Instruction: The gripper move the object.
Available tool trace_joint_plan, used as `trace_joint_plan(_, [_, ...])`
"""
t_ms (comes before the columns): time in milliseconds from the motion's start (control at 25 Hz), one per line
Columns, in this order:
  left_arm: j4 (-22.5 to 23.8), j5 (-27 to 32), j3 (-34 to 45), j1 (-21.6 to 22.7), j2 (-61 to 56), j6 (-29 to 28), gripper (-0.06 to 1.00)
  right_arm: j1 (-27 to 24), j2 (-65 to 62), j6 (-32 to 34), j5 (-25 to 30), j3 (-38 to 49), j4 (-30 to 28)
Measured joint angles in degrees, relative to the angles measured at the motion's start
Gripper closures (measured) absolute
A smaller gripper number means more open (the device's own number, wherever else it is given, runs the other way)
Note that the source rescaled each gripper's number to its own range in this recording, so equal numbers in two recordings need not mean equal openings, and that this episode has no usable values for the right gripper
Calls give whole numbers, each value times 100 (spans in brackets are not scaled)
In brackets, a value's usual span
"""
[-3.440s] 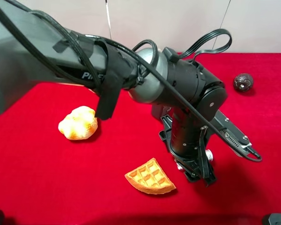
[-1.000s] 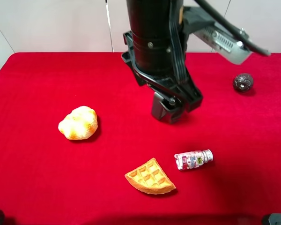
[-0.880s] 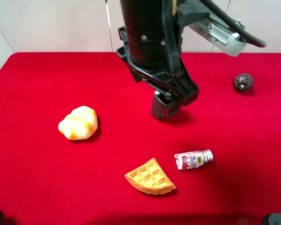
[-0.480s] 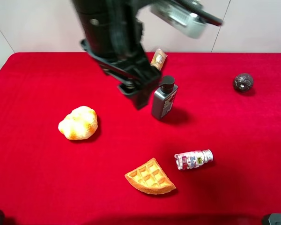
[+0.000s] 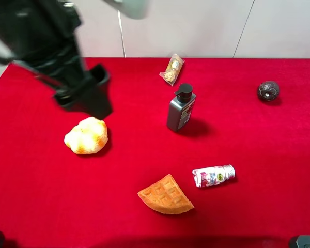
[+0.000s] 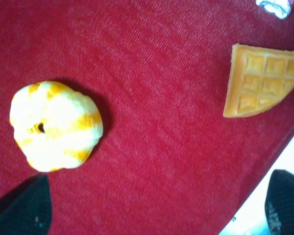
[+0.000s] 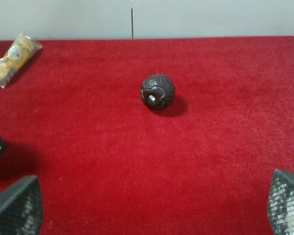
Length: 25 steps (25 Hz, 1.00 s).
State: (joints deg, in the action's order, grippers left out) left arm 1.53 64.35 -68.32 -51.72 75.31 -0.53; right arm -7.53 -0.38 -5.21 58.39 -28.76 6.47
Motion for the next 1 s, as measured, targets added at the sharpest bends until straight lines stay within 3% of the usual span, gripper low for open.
trace_joint_plan(360, [-94,60,862,0,-1401,-125,15,0,0,0,0,0,0])
trace_joint_plan(760, [-94,407,1060,0,-2351,-202,15,0,0,0,0,0,0])
trace_joint_plan(1000, [-291,407,1388,657,-2958,-210,15,0,0,0,0,0,0])
